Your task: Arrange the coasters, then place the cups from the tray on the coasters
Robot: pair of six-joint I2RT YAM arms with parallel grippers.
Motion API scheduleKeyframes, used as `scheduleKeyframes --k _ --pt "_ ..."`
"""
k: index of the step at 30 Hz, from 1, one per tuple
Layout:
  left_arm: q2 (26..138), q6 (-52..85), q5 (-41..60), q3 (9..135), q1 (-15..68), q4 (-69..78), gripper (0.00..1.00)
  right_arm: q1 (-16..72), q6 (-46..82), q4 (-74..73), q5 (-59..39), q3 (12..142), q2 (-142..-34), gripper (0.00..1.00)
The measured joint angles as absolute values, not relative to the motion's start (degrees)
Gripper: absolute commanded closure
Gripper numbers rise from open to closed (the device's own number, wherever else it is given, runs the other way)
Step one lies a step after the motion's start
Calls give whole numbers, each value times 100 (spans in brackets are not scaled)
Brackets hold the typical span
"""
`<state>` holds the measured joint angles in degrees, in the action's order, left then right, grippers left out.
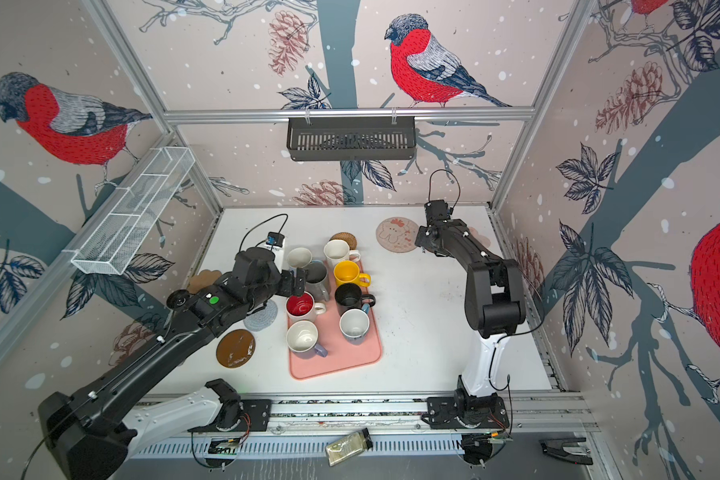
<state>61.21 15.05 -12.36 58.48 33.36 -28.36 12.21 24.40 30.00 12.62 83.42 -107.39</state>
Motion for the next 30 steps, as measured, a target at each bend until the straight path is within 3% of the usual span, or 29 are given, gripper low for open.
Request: scheduleKeyframes --k 2,6,8,20,30 --pt "6182 1507 -1225 6095 3181 -2963 6 1319 2438 2961 1149 8176 -10486 4" --pt "6372 1588 -1055 6302 2460 -3210 30 1531 2418 2893 910 7966 -10158 4" --pt "6497 1671 -816 6292 1931 -3361 36 1610 2418 2836 755 7861 -9998 4" --pt "7955 1892 -8 5992 652 -3649 33 1575 2766 1570 -215 6228 -8807 3" --pt "9524 1925 163 6381 467 -3496 30 1649 2995 301 -722 5011 -7824 1"
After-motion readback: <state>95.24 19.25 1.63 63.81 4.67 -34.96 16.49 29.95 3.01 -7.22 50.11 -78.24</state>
